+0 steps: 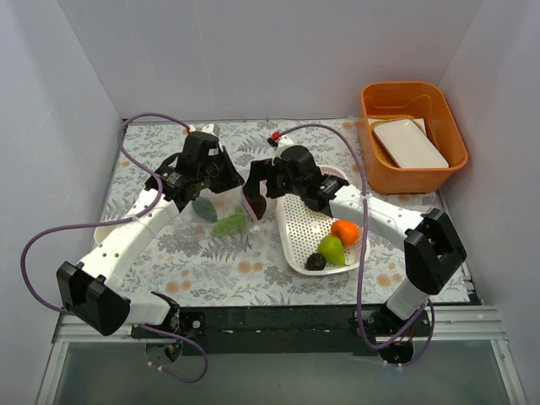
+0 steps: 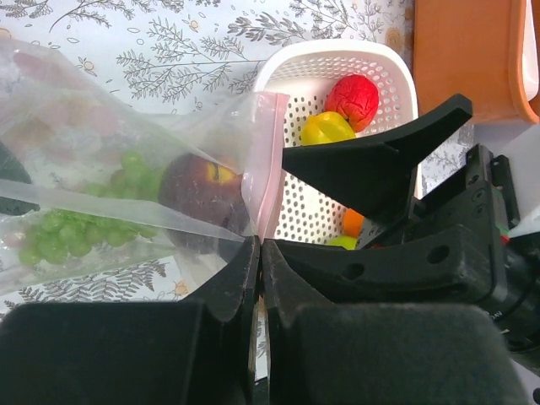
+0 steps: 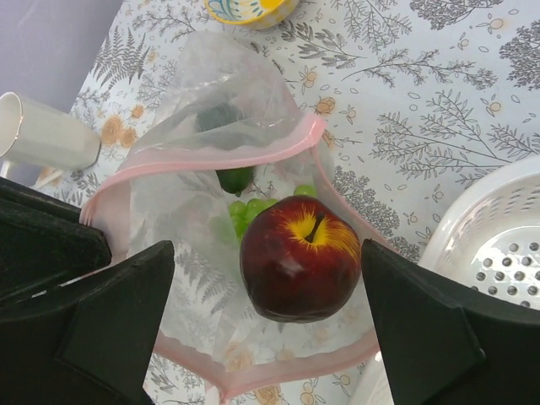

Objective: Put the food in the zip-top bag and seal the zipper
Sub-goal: Place the fake fruit in the zipper food storage bag, then pick up the fake fruit from the bin.

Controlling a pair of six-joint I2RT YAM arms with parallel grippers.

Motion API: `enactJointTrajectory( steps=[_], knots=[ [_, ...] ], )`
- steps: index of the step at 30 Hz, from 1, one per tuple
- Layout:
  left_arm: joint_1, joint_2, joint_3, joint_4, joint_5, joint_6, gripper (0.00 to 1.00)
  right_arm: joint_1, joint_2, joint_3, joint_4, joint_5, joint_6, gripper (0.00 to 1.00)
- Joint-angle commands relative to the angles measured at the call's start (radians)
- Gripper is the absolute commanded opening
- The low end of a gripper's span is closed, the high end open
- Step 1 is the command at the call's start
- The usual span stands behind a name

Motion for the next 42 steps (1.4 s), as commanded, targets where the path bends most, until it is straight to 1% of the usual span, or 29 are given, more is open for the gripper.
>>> enactJointTrajectory(
  steps=[1,2,3,4,5,6,7,8,11,14,15,17,18,20,24,31,34,38,40,41,42],
  knots=[
    [-0.001,-0.051,0.044,0.01,-0.039,-0.017,0.0,0.001,-0.104,0.039,-0.005,0.093,-0.047,0.98],
    [-0.001,-0.054,0.044,0.005,-0.057,-0.02,0.0,-0.002,-0.126,0.027,-0.032,0.119,-0.052,0.98],
    [-0.001,-0.059,0.052,-0.003,-0.073,-0.024,0.0,-0.007,-0.147,-0.004,-0.06,0.188,-0.056,0.98],
    [-0.001,-0.072,0.055,-0.007,-0.09,-0.035,0.0,-0.012,-0.198,-0.027,-0.073,0.22,-0.059,0.98],
    [-0.001,-0.083,0.063,-0.027,-0.149,-0.049,0.0,-0.016,-0.226,-0.048,-0.083,0.254,-0.061,0.98],
    [-0.001,-0.102,0.067,-0.026,-0.171,-0.053,0.0,-0.03,-0.252,-0.068,-0.114,0.315,-0.059,0.98],
    [0.001,-0.12,0.066,-0.009,-0.195,-0.05,0.0,-0.041,-0.297,-0.109,-0.132,0.337,-0.061,0.98],
    [-0.001,-0.149,0.067,-0.006,-0.229,-0.049,0.0,-0.05,-0.318,-0.127,-0.149,0.353,-0.065,0.98],
    [0.005,-0.152,0.101,-0.039,-0.284,-0.05,0.0,-0.096,-0.364,-0.194,-0.212,0.366,-0.072,0.98],
    [0.008,-0.125,0.104,-0.064,-0.297,-0.056,0.0,-0.148,-0.365,-0.246,-0.264,0.345,-0.07,0.98],
    [0.008,-0.119,0.104,-0.075,-0.285,-0.061,0.0,-0.172,-0.359,-0.254,-0.272,0.316,-0.073,0.98],
    [0.007,-0.111,0.089,-0.067,-0.243,-0.056,0.0,-0.191,-0.332,-0.263,-0.292,0.307,-0.081,0.98],
    [0.008,-0.094,0.086,-0.067,-0.205,-0.04,0.0,-0.206,-0.316,-0.259,-0.312,0.295,-0.093,0.98],
    [0.008,-0.068,0.104,-0.096,-0.2,-0.041,0.0,-0.22,-0.264,-0.236,-0.338,0.288,-0.121,0.98],
    [0.008,-0.069,0.083,-0.067,-0.162,-0.026,0.0,-0.263,-0.186,-0.208,-0.312,0.242,-0.214,0.98],
    [0.008,-0.071,0.047,-0.024,-0.091,-0.018,0.0,-0.302,-0.085,-0.151,-0.278,0.225,-0.309,0.98],
    [0.008,-0.076,0.026,-0.009,-0.064,-0.018,0.0,-0.312,-0.051,-0.142,-0.237,0.173,-0.343,0.98],
    [0.008,-0.073,0.018,-0.004,-0.051,-0.02,0.0,-0.318,0.007,-0.098,-0.267,0.132,-0.374,0.98],
    [0.008,-0.074,0.015,-0.003,-0.053,-0.021,0.0,-0.317,0.033,-0.093,-0.264,0.106,-0.381,0.96],
    [0.008,-0.074,0.014,-0.001,-0.055,-0.02,0.0,-0.317,0.038,-0.094,-0.258,0.075,-0.385,0.94],
    [0.008,-0.074,0.012,-0.001,-0.053,-0.02,0.0,-0.315,0.047,-0.093,-0.26,0.064,-0.383,0.89]
  ],
)
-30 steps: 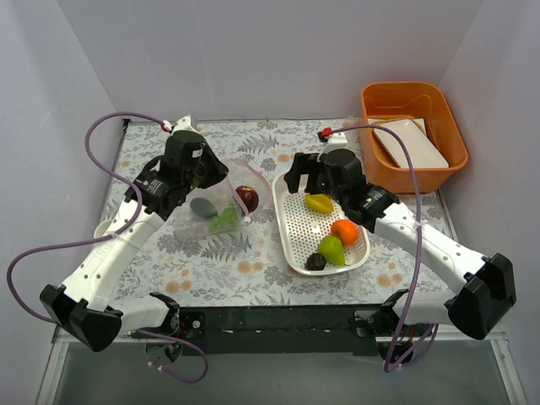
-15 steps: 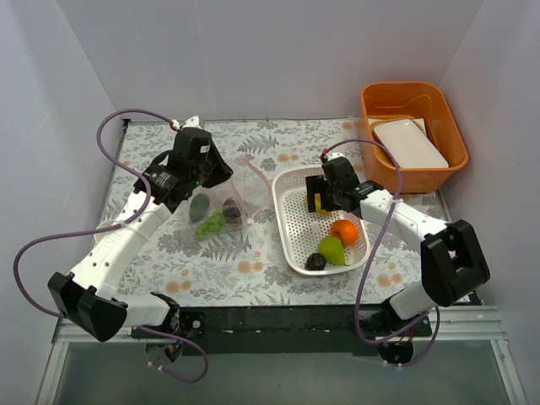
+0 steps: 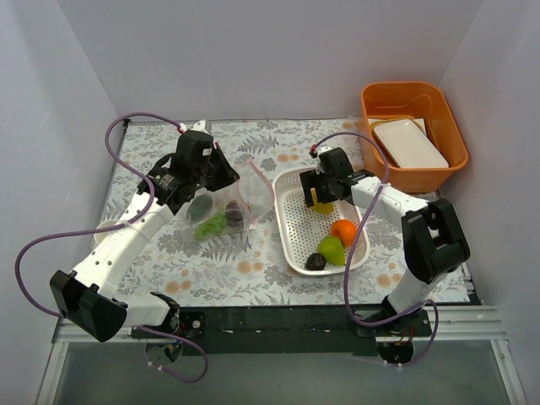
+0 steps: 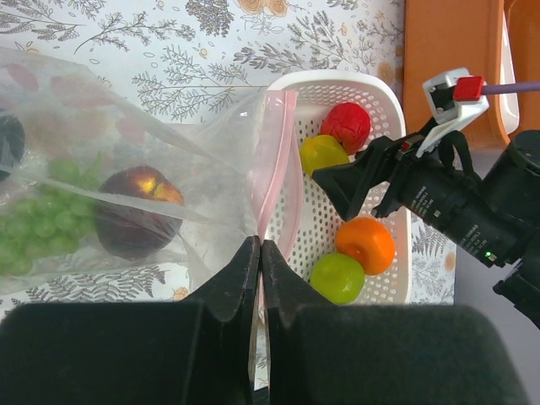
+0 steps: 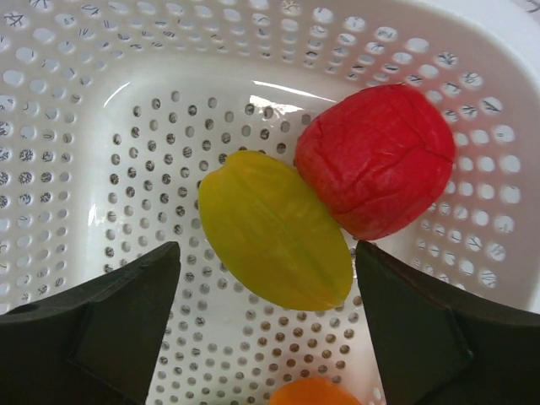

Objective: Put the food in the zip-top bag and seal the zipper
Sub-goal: Pick up the fake fruit from the bin.

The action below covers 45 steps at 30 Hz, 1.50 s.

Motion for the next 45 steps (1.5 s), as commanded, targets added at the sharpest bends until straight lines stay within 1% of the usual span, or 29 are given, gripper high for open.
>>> enactJointTrajectory(
  steps=[1,2,3,5,6,10,11,13,15,20,24,27,33,40,41,44,45],
  knots=[
    [0.004,-0.032,-0.009,0.017,0.022,0.01,0.0,-0.002,0.028,0.039,0.02,-0.092,-0.039,0.87],
    [0.004,-0.032,-0.011,0.016,0.02,0.012,0.0,-0.002,0.03,0.032,0.022,-0.09,-0.035,0.84],
    [0.002,-0.032,-0.011,0.016,0.019,0.012,0.0,-0.002,0.03,0.027,0.023,-0.09,-0.031,0.79],
    [0.002,-0.033,-0.017,0.014,0.016,0.013,0.0,-0.002,0.025,0.013,0.028,-0.127,-0.025,0.75],
    [0.002,-0.035,-0.017,0.014,0.016,0.013,0.0,-0.002,0.016,0.0,0.031,-0.129,-0.02,0.71],
    [0.004,-0.035,-0.021,0.017,0.016,0.013,0.0,-0.002,0.005,-0.023,0.036,-0.141,-0.006,0.68],
    [0.004,-0.033,-0.022,0.017,0.016,0.013,0.0,-0.002,0.005,-0.025,0.034,-0.144,-0.006,0.68],
    [0.004,-0.033,-0.021,0.021,0.019,0.012,0.0,-0.001,0.01,-0.028,0.034,-0.155,-0.003,0.71],
    [0.004,-0.033,-0.022,0.021,0.019,0.012,0.0,-0.001,0.011,-0.025,0.036,-0.167,-0.005,0.77],
    [0.004,-0.033,-0.026,0.021,0.019,0.013,0.0,0.015,0.014,0.018,0.031,-0.185,-0.04,0.83],
    [0.004,-0.039,-0.025,0.021,0.017,0.015,0.0,0.032,0.039,0.059,0.009,-0.132,-0.068,0.87],
    [0.004,-0.039,-0.025,0.019,0.016,0.016,0.0,0.036,0.06,0.087,0.003,-0.107,-0.083,0.87],
    [0.004,-0.035,-0.026,0.021,0.02,0.016,0.0,0.039,0.112,0.119,-0.004,-0.107,-0.104,0.86],
    [0.004,-0.036,-0.026,0.019,0.019,0.018,0.0,0.055,0.116,0.084,0.0,-0.102,-0.115,0.84],
    [0.004,-0.035,-0.028,0.021,0.02,0.016,0.0,0.055,0.116,0.079,0.002,-0.102,-0.115,0.83],
    [0.004,-0.032,-0.028,0.022,0.023,0.018,0.0,0.056,0.117,0.076,-0.003,-0.102,-0.111,0.72],
    [0.004,-0.03,-0.029,0.024,0.025,0.018,0.0,0.056,0.117,0.075,-0.004,-0.104,-0.109,0.65]
  ],
)
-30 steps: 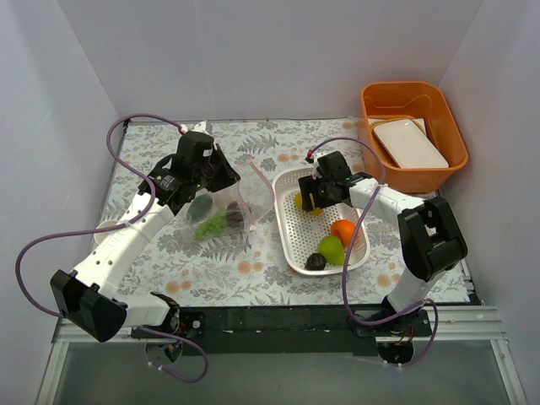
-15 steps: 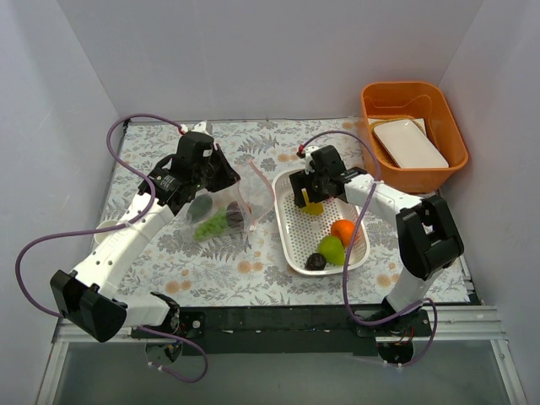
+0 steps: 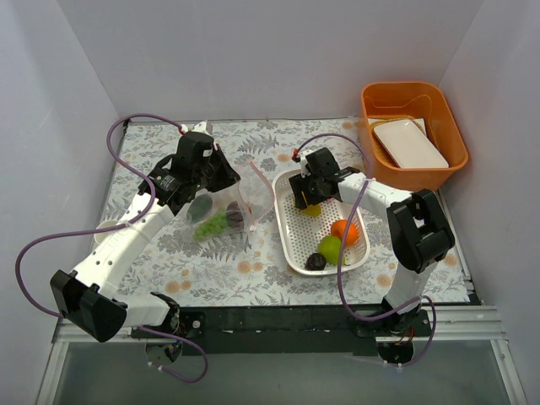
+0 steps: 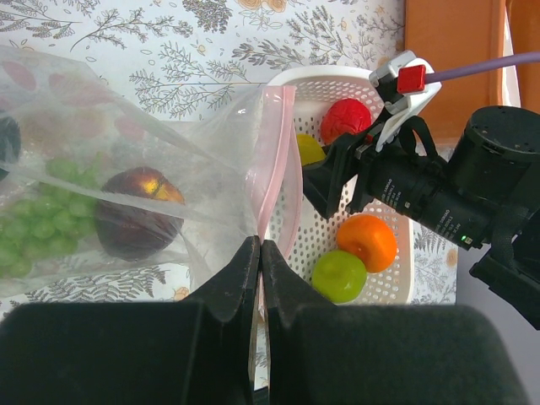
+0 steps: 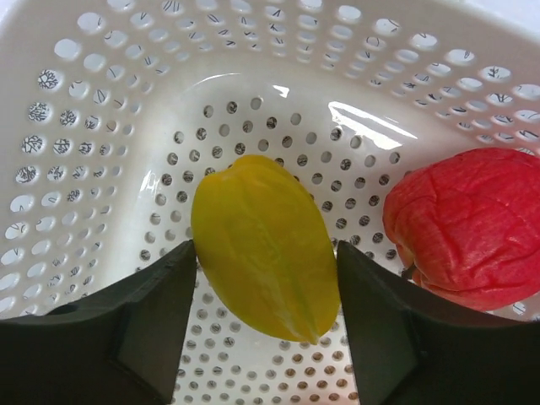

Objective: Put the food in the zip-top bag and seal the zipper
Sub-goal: Pick up the fake fruit from the bin.

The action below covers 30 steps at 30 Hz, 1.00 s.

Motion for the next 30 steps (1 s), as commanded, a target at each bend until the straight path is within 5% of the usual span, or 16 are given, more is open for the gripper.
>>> enactJointTrajectory(
  steps=[1,9,14,17,30],
  knots=[
    [0.004,-0.028,-0.01,0.007,0.012,0.011,0.0,0.008,-0.008,-0.012,0.008,-0.001,-0.006,0.62],
    [0.004,-0.026,-0.019,0.012,0.013,0.011,0.0,0.009,-0.034,-0.049,0.005,-0.03,0.046,0.23],
    [0.004,-0.028,-0.025,0.015,0.016,0.011,0.0,0.011,-0.053,-0.071,0.022,-0.035,0.064,0.22],
    [0.004,-0.028,-0.022,0.012,0.013,0.012,0.0,0.011,-0.048,-0.06,0.013,-0.05,0.07,0.01],
    [0.004,-0.02,-0.034,0.021,0.023,0.011,0.0,0.02,-0.273,-0.098,0.007,-0.052,0.164,0.01]
  ],
)
